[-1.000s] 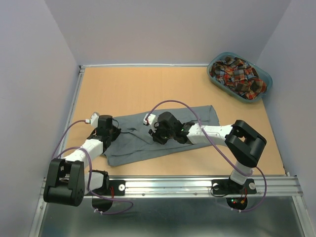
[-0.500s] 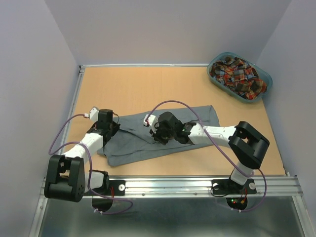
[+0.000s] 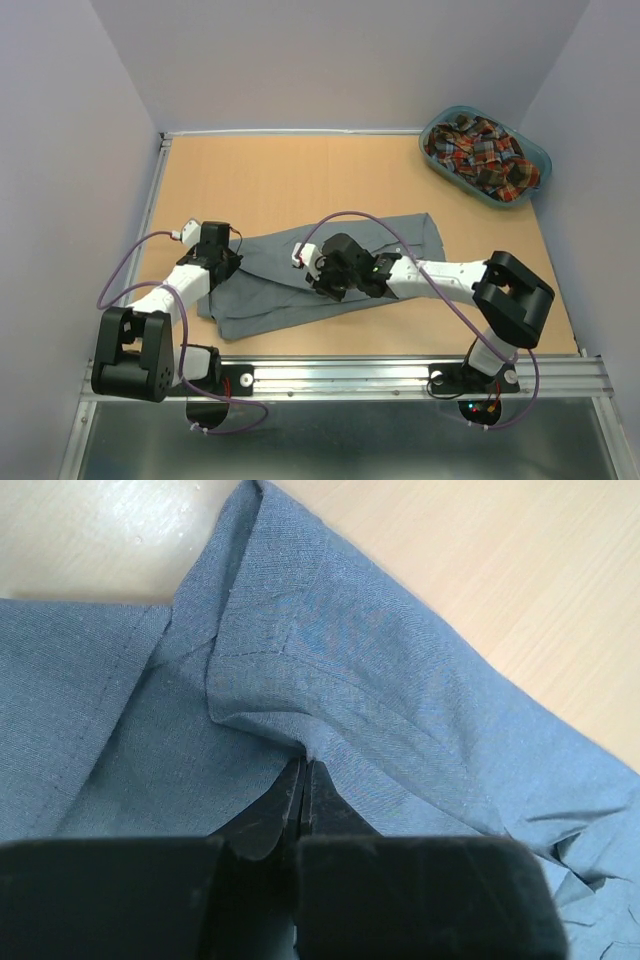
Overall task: Fold and stack the long sleeve shirts
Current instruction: Fold the shirt
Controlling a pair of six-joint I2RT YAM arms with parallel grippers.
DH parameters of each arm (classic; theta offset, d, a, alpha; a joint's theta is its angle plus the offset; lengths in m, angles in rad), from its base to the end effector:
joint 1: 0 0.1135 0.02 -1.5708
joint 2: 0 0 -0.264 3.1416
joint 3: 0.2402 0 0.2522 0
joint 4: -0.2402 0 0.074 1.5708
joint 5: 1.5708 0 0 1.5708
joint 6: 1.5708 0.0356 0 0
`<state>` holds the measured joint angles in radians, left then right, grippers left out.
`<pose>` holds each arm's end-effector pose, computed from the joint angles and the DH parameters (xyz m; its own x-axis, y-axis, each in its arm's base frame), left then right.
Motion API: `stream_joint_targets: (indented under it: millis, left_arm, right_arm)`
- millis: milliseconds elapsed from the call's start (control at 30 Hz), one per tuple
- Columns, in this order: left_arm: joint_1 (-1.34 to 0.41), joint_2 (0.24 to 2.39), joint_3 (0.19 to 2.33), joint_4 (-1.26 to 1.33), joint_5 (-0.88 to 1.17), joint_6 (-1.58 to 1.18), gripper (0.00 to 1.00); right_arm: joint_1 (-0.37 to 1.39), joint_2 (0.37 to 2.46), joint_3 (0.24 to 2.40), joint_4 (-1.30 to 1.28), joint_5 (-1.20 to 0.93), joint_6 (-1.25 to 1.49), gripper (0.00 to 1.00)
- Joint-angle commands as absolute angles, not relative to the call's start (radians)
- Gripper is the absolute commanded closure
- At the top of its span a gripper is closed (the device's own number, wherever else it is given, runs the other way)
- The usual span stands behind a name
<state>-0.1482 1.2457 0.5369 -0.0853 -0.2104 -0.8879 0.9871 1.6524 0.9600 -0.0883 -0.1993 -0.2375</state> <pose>0.2355 -0.0276 0.1722 -0.4449 -0.7006 -0.5579 -0.5475 0.7057 -0.4497 0.1847 0.2924 0.1898 -0.1663 -0.6702 -0.7233 -0.9615 0.2728 -0.0317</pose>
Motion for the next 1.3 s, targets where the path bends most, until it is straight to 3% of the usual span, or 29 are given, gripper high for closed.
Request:
stream_joint_targets:
  millis: [0, 33, 133, 233, 333, 433, 533, 633, 833, 1067, 1267]
  left_arm:
    - [-0.133, 1.197, 0.549, -0.123, -0.252, -0.873, 0.86]
    - [-0.133, 1.189, 0.548, -0.124, -0.247, -0.873, 0.86]
    - [-0.133, 1.151, 0.557, -0.149, -0.238, -0.858, 0.57]
    - [-0.133, 1.071, 0.592, -0.187, -0.242, -0.825, 0.36]
    - [-0.133, 1.022, 0.633, -0.225, -0.253, -0.779, 0.20]
    - [-0.135, 0.980, 0.661, -0.224, -0.183, -0.717, 0.14]
    - [-0.146, 0.985, 0.666, -0.206, -0.056, -0.693, 0.13]
    - [-0.208, 1.015, 0.660, -0.154, 0.073, -0.677, 0.22]
    - [-0.445, 1.193, 0.701, -0.035, 0.075, -0.683, 0.30]
    - [-0.483, 1.327, 0.640, -0.017, 0.083, -0.742, 0.45]
    - [-0.483, 1.257, 0.464, -0.023, 0.061, -0.810, 0.51]
  right_arm:
    - [1.003, 1.644, 0.936, -0.136, -0.221, -0.247, 0.82]
    - [1.005, 1.638, 0.936, -0.138, -0.227, -0.245, 0.78]
    - [1.006, 1.602, 0.946, -0.143, -0.221, -0.223, 0.64]
    - [1.005, 1.550, 0.959, -0.147, -0.151, -0.192, 0.48]
    - [0.997, 1.511, 0.971, -0.152, -0.003, -0.152, 0.40]
    - [0.927, 1.471, 0.969, -0.153, 0.098, -0.070, 0.39]
    - [0.830, 1.454, 0.954, -0.153, 0.097, 0.058, 0.40]
    - [0.694, 1.457, 0.924, -0.153, 0.133, 0.146, 0.41]
    - [0.531, 1.462, 0.890, -0.129, 0.115, 0.287, 0.42]
    - [0.482, 1.456, 0.845, -0.097, 0.075, 0.325, 0.42]
    - [0.482, 1.447, 0.824, -0.089, 0.040, 0.328, 0.42]
